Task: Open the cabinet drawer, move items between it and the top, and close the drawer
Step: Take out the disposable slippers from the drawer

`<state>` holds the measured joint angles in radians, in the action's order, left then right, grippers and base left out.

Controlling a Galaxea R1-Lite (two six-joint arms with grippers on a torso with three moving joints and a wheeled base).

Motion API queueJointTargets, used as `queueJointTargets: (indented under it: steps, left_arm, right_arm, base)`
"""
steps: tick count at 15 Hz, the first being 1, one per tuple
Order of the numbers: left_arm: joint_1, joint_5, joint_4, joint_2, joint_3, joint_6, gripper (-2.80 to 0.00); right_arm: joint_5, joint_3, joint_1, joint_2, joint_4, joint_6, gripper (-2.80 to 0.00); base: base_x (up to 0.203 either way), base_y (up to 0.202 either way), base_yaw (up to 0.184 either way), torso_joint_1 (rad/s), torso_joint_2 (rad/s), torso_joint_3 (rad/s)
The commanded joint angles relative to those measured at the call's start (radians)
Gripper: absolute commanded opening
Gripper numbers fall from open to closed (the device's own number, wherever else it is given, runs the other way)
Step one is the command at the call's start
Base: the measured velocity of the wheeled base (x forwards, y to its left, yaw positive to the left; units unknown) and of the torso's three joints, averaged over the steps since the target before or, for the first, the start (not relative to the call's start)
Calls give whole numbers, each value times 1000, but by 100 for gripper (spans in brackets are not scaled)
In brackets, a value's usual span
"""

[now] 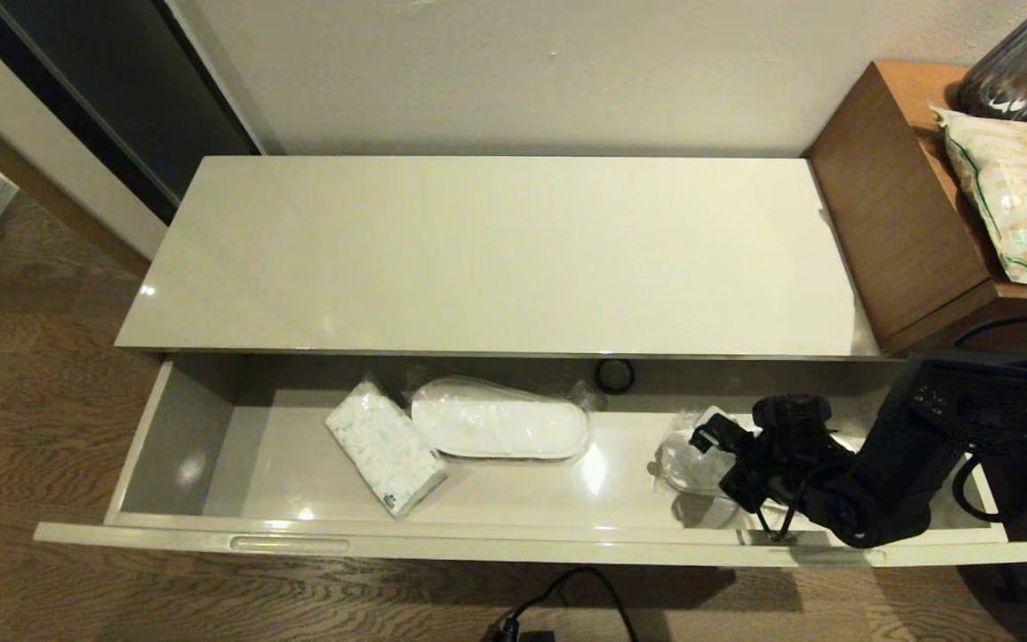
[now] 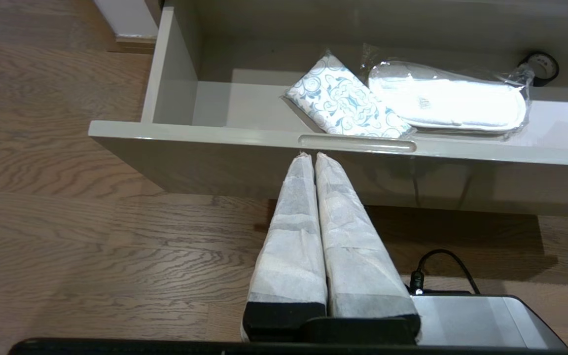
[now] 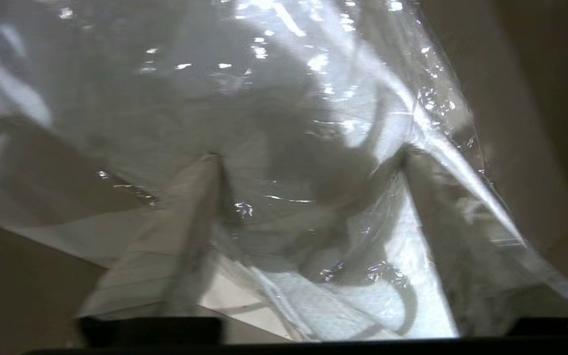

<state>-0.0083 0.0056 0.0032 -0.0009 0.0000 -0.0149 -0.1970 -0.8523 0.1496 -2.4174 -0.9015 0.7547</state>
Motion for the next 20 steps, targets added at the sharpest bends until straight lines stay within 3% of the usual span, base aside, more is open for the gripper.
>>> queueJointTargets:
  steps: [1, 7, 9, 12, 14, 20]
  left_arm:
    - [1, 1, 0, 1, 0, -1, -280]
    - [1, 1, 0, 1, 0, 0, -280]
    - [1, 1, 0, 1, 0, 0, -280]
    - [1, 1, 0, 1, 0, 0, -280]
    - [1, 1, 0, 1, 0, 0, -280]
    - [1, 1, 0, 1, 0, -1, -280]
  right_arm:
    - [-4, 3, -1, -8, -4, 9, -280]
    - [-3, -1, -1, 46, 40, 14, -280]
    - [2, -41, -1, 132, 184, 13, -280]
    - [16, -139, 6, 280, 592, 5, -280]
    - [26, -223, 9, 350, 779, -8, -280]
    - [26, -277, 13, 418, 935, -12, -280]
  base:
    - [0, 0, 0, 0, 0, 0]
    - [0, 0, 0, 0, 0, 0]
    - [0, 0, 0, 0, 0, 0]
    - [0, 0, 0, 0, 0, 0]
    - [0, 0, 0, 0, 0, 0]
    - [0, 0, 0, 0, 0, 0]
